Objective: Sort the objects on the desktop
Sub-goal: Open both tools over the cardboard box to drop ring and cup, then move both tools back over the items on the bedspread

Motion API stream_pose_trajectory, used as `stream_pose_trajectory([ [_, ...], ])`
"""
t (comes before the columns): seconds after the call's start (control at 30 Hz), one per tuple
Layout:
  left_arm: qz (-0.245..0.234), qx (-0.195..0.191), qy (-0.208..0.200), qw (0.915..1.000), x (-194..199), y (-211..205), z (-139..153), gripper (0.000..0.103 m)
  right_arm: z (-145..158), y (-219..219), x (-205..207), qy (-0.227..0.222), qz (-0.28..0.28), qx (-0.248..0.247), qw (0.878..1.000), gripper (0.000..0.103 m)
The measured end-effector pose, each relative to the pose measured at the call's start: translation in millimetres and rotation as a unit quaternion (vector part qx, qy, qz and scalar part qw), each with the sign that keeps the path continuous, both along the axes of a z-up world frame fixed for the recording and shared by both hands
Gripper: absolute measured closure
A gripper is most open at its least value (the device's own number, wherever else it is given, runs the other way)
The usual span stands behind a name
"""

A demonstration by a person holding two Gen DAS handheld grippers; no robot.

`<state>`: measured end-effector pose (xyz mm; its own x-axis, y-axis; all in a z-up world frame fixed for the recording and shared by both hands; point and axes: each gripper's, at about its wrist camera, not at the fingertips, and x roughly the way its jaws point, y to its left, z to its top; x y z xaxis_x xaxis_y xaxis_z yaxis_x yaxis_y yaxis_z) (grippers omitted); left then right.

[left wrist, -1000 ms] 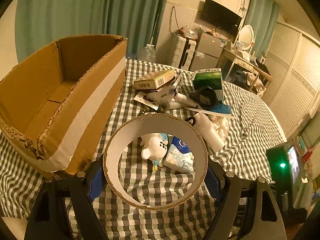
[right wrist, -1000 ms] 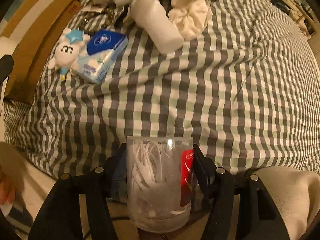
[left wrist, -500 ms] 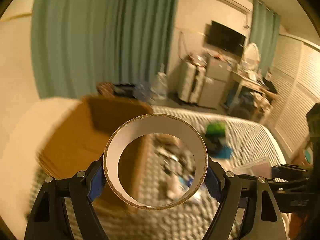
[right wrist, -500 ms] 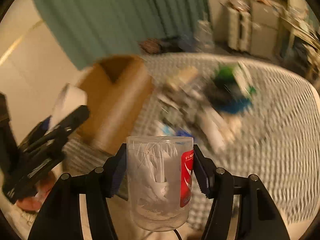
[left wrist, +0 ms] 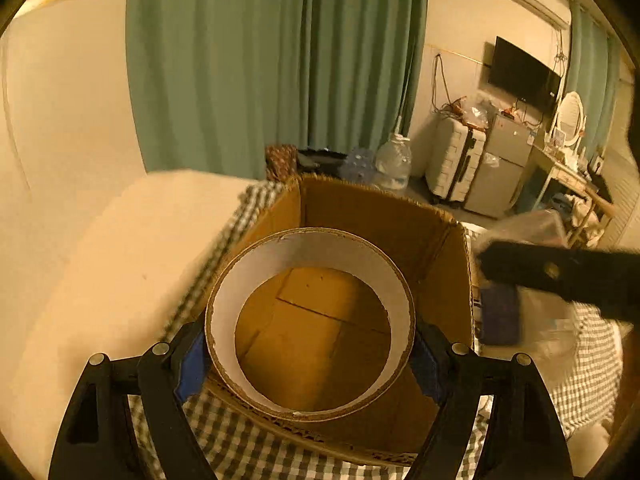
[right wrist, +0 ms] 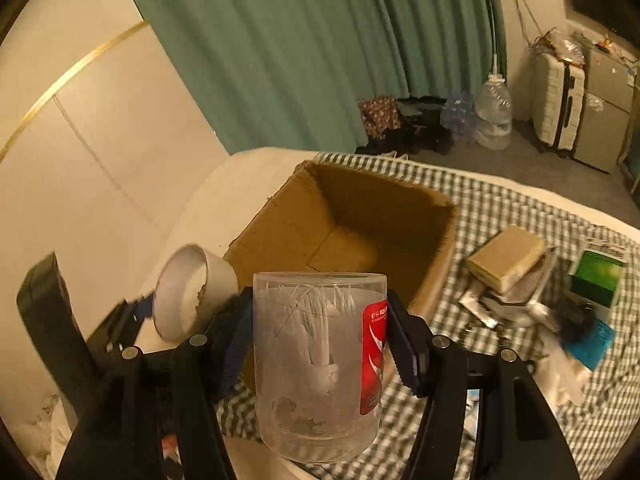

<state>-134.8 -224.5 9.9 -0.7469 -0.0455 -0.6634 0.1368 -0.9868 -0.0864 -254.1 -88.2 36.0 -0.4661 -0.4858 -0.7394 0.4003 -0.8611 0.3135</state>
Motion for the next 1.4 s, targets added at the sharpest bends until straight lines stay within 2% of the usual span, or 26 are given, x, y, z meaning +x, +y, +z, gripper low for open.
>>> stream_pose_trajectory([
  [0.03, -0.003, 0.005, 0.000, 1.0000, 0.3, -2.1, -1.7, 0.010, -1.8, -1.8, -4.8, -0.001, -0.011, -0.002, 1.000, 0.039],
  [0.07, -0.001, 0.007, 0.000, 1.0000, -1.6, -5.6, -4.1, 0.000, -2.4, -2.2, -8.5, -0.001, -0.022, -0.004, 1.000, 0.030],
  [0.1, 0.004, 0.005, 0.002, 1.0000, -2.0, -7.7, -5.2, 0.000, -2.7, -1.2, -10.4, 0.002, -0.031, -0.009, 0.999, 0.023],
  [0.23, 0.026, 0.000, -0.004, 0.9996, -3.2, -11.8, -9.6, 0.000, 9.9, 1.7, -8.4, 0.042, -0.042, -0.015, 0.998, 0.022],
  [0.43, 0.018, -0.016, 0.026, 0.9994, 12.1, 5.6, 9.9, 0.000, 41.6, 19.8, 32.6, 0.162, -0.062, 0.036, 0.984, 0.022],
  [0.5, 0.007, -0.022, 0.041, 0.9989, 19.4, 20.7, 22.0, 0.000, 50.5, 30.5, 49.3, 0.193, -0.069, 0.047, 0.978, 0.019],
  [0.67, -0.039, -0.020, 0.066, 0.9968, 34.7, 76.5, 43.5, 0.000, 72.7, 82.0, 84.4, 0.233, -0.097, 0.046, 0.967, 0.015],
  [0.73, -0.055, -0.020, 0.070, 0.9959, 38.3, 100.5, 45.3, 0.000, 81.3, 109.3, 97.4, 0.247, -0.112, 0.047, 0.961, 0.013],
  [0.83, -0.077, -0.020, 0.066, 0.9946, 40.1, 140.1, 36.8, 0.000, 85.7, 153.9, 113.2, 0.263, -0.149, 0.049, 0.952, 0.005],
  [1.0, -0.113, -0.021, 0.030, 0.9929, 29.7, 204.9, -3.8, 0.000, 59.9, 221.0, 123.3, 0.230, -0.199, 0.071, 0.950, 0.004],
  [1.13, -0.119, -0.040, -0.022, 0.9919, 11.4, 240.1, -59.2, 0.000, 18.7, 256.7, 117.9, 0.184, -0.213, 0.065, 0.957, 0.004],
  [1.27, -0.080, -0.065, -0.018, 0.9945, -0.6, 240.7, -93.2, 0.000, -33.0, 272.9, 102.8, 0.137, -0.202, 0.060, 0.968, 0.005],
  [1.33, -0.076, -0.051, -0.032, 0.9952, -7.1, 235.2, -109.3, 0.000, -57.1, 273.4, 93.5, 0.123, -0.189, 0.062, 0.972, 0.009],
  [1.4, -0.074, -0.035, -0.043, 0.9957, -11.9, 230.6, -120.7, 0.000, -78.7, 264.7, 89.5, 0.109, -0.170, 0.065, 0.977, 0.018],
])
